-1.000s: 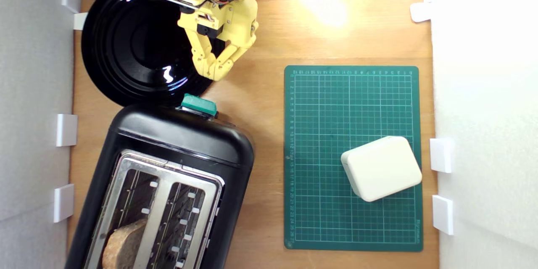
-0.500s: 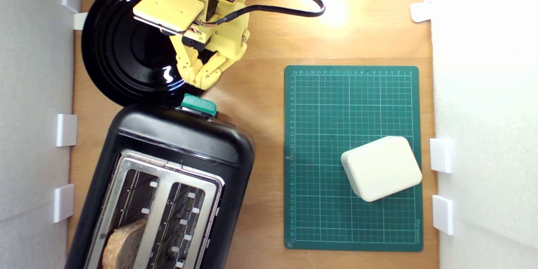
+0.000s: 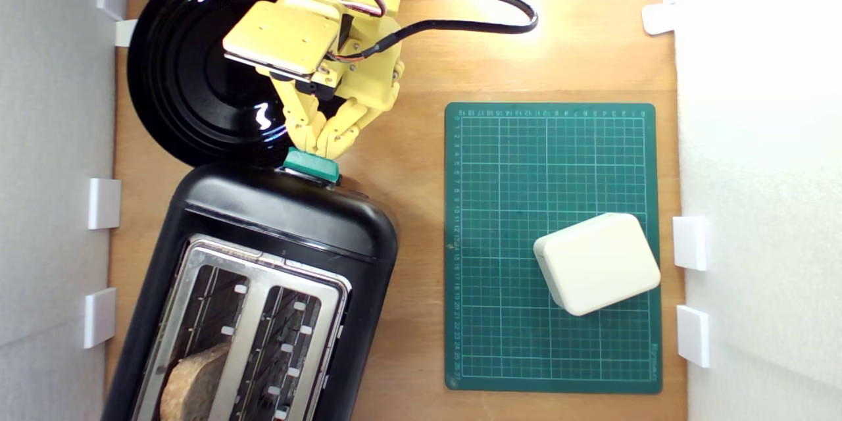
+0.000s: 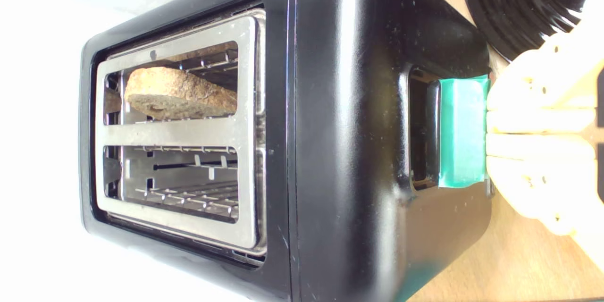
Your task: Start toaster
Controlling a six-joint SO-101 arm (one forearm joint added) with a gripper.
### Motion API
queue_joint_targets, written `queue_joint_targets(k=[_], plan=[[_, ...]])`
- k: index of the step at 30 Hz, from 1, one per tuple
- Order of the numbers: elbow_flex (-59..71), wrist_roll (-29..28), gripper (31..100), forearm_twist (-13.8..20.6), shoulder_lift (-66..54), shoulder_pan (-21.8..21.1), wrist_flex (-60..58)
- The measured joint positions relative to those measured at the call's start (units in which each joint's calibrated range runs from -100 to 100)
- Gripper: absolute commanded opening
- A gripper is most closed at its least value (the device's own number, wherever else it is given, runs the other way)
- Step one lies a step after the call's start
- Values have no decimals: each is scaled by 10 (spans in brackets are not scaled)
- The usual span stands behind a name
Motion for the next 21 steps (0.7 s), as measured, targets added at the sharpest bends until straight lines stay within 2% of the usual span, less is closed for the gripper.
queue_joint_targets(k=[6, 10, 13, 16, 21], plan=[[0, 0, 313, 0, 0, -2, 4], [13, 0, 313, -4, -33, -29, 2], [48, 2, 313, 12, -71, -42, 3], [49, 2, 313, 21, -93, -41, 3], [42, 2, 313, 14, -103, -43, 3]])
